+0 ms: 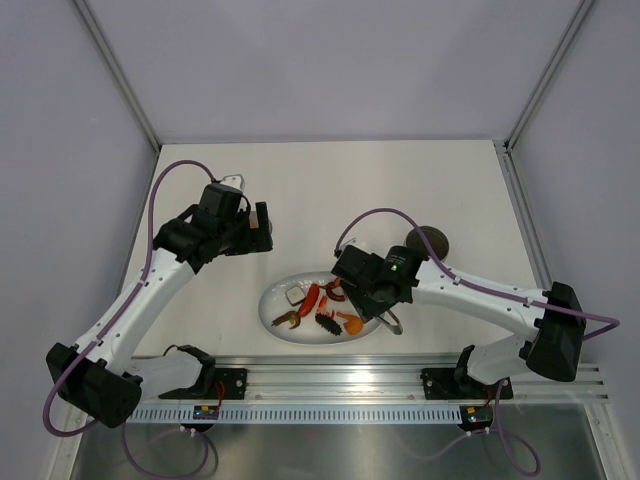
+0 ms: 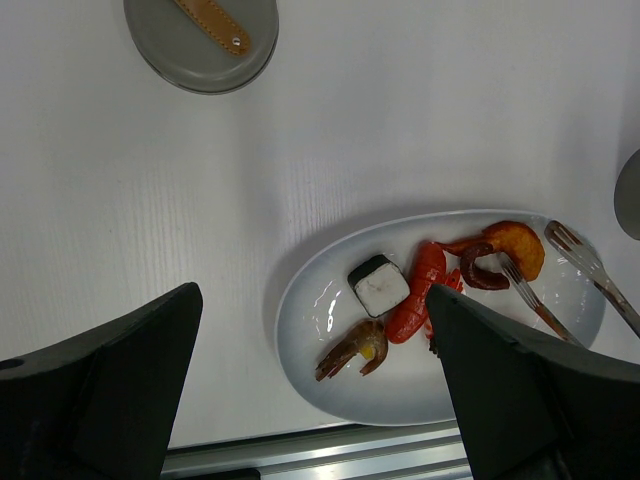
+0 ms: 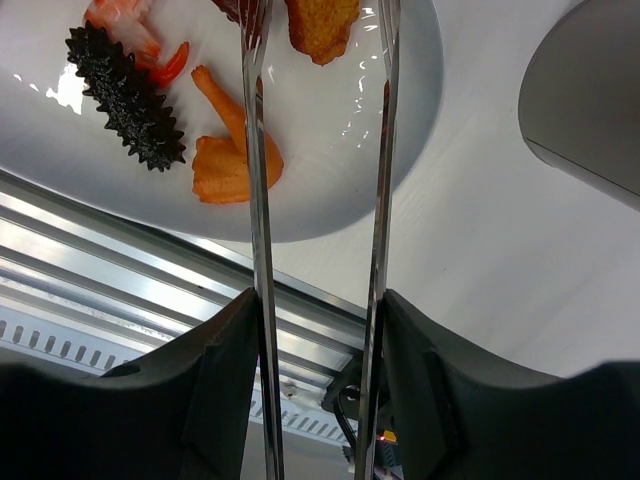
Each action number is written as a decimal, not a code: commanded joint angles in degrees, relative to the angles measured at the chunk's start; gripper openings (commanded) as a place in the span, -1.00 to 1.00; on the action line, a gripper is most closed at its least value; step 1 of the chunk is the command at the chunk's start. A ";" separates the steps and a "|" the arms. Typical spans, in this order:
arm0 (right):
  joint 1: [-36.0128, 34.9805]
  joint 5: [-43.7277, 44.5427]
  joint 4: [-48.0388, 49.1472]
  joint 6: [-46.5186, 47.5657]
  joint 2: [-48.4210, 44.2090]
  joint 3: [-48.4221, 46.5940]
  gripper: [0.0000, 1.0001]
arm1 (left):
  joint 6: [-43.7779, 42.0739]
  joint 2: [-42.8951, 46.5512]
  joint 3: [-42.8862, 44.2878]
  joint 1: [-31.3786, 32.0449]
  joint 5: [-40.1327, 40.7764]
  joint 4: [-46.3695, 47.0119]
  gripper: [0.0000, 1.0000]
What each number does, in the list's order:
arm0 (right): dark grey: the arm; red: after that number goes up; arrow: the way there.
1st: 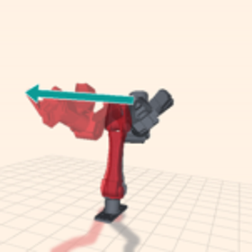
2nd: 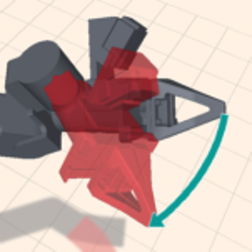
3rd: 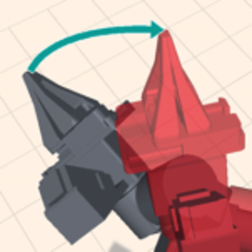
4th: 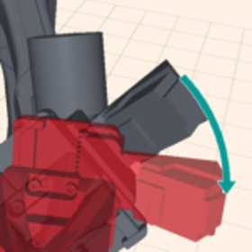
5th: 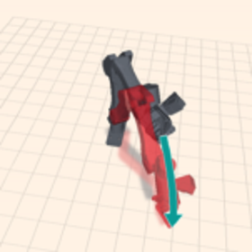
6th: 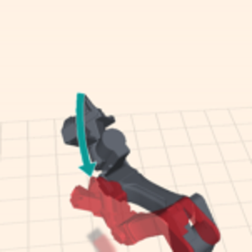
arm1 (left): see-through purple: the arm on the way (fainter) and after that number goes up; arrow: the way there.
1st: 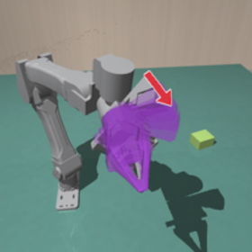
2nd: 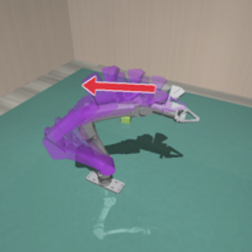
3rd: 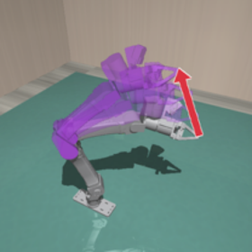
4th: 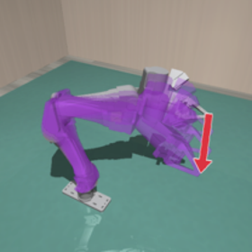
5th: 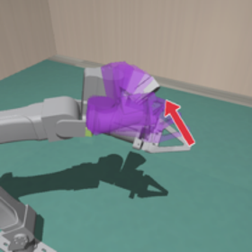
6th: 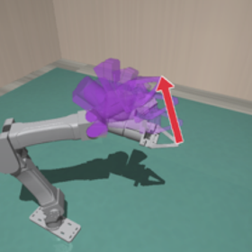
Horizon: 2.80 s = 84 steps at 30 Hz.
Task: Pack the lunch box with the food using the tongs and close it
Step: Pick up the fake food from the plate, then place the fake food in the packing box.
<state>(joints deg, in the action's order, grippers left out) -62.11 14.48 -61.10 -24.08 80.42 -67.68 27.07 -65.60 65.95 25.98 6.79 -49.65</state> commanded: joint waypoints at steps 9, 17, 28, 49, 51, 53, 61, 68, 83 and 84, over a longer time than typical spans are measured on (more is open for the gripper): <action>1.02 -2.18 0.37 5.71 -0.09 -0.26 0.14 | 0.79 1.09 -0.04 0.13 -0.28 1.92 0.98; 2.17 -2.09 0.37 6.32 0.35 -0.08 0.03 | 0.62 1.18 -0.04 0.04 -0.28 1.84 0.98; 2.52 -1.30 -3.85 6.85 -1.40 -3.33 -0.40 | 0.44 1.09 0.14 0.04 -0.28 1.92 0.98; 2.43 3.88 -14.74 3.86 -6.50 -14.57 -0.64 | 0.35 0.39 0.49 0.13 -0.28 2.27 0.98; 2.43 5.90 -15.88 3.51 -6.86 -15.98 -0.64 | 0.35 0.30 0.49 0.04 -0.28 2.27 0.98; 2.43 6.96 -16.77 2.98 -7.21 -18.27 -0.64 | 0.35 0.30 0.67 0.04 -0.46 2.19 0.98; 2.52 14.25 -22.48 1.23 -7.47 -24.68 -0.66 | -0.09 0.13 1.46 0.13 -0.55 2.19 0.98; 3.48 19.53 -29.85 -1.85 -8.44 -28.38 -0.66 | -0.09 0.21 0.84 0.13 -0.72 2.54 0.98; 5.33 22.17 -32.59 -15.65 -13.45 -23.20 -0.65 | -0.44 0.21 0.84 0.13 -1.16 2.72 0.98; 5.85 22.08 -32.50 -16.17 -13.97 -22.50 -0.66 | -0.35 0.21 0.84 0.04 -1.16 2.80 0.98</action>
<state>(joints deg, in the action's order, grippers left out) -57.36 33.63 -77.89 -35.73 68.40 -90.98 27.40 -65.63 65.95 25.98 6.35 -49.30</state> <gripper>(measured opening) 0.422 0.988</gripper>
